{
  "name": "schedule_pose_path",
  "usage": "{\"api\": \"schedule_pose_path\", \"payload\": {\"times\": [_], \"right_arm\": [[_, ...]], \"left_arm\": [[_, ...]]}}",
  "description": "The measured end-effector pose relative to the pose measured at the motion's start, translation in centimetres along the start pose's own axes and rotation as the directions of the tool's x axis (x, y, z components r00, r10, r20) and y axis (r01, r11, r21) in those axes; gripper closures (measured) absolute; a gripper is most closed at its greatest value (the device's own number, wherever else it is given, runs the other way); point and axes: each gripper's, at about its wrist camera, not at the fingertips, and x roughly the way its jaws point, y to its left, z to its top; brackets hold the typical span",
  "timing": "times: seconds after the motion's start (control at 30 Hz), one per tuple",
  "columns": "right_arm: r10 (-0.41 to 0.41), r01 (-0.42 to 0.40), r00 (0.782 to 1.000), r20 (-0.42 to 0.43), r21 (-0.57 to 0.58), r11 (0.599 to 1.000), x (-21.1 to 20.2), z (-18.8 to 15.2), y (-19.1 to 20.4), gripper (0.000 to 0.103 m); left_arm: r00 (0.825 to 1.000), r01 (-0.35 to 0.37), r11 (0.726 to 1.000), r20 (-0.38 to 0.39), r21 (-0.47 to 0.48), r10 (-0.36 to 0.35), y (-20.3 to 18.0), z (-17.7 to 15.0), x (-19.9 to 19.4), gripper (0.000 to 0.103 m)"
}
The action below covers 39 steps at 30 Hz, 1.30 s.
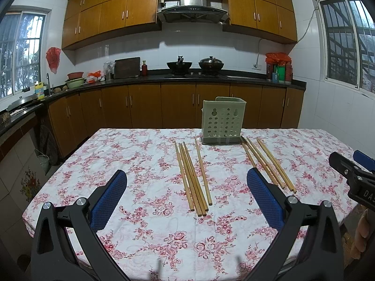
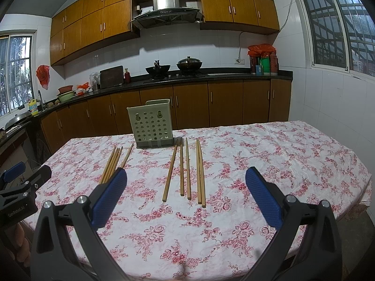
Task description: Organize utensils
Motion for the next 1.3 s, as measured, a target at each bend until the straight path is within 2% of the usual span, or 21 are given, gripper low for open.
{"api": "schedule_pose_path", "payload": {"times": [1.3], "right_arm": [[0.0,0.0,1.0,-0.002,0.001,1.0,0.07,0.01,0.05,0.004]], "left_arm": [[1.0,0.0,1.0,-0.003,0.0,0.0,0.0,0.0,0.02,0.002]]}}
